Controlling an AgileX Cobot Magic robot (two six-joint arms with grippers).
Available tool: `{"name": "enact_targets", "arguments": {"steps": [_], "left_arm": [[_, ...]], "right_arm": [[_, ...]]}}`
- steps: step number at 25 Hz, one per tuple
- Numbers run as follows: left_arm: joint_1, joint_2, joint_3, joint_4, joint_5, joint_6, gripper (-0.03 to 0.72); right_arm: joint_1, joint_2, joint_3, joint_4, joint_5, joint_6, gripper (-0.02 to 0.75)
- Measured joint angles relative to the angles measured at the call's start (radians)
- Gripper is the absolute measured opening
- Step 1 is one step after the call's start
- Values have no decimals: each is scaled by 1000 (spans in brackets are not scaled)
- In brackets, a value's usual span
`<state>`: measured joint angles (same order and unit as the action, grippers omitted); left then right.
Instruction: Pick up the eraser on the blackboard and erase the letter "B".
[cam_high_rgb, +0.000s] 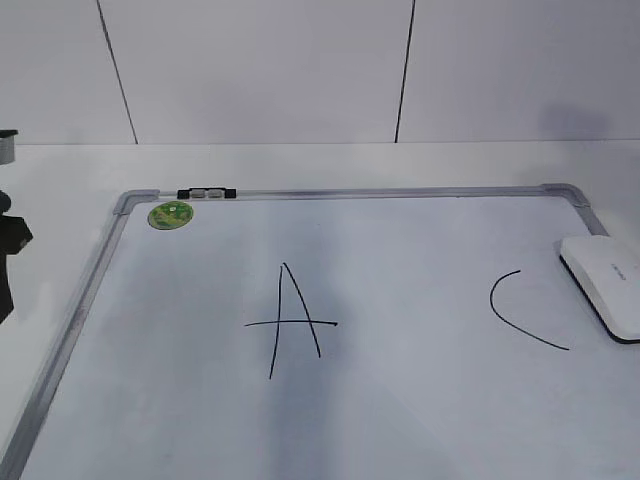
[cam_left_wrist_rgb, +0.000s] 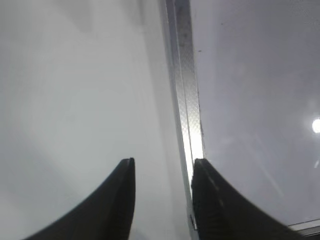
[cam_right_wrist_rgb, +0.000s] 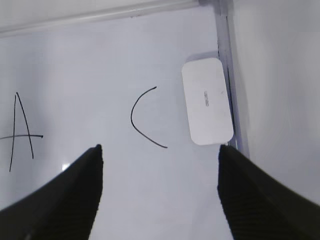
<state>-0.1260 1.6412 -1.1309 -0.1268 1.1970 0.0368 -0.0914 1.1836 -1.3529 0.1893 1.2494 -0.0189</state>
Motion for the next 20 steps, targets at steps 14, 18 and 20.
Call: {"name": "enact_targets", "arguments": {"steps": [14,18,20], "left_arm": [[0,-422,8,2,24,0,286],[0,-590,8,28,39,0,286],[0,-669,8,44,48,-2,286]], "right_arm": [[0,-545,380,0,12,2,570],[0,-672,435,7,14,19,570],[0,-721,465,10,16,19,570]]}}
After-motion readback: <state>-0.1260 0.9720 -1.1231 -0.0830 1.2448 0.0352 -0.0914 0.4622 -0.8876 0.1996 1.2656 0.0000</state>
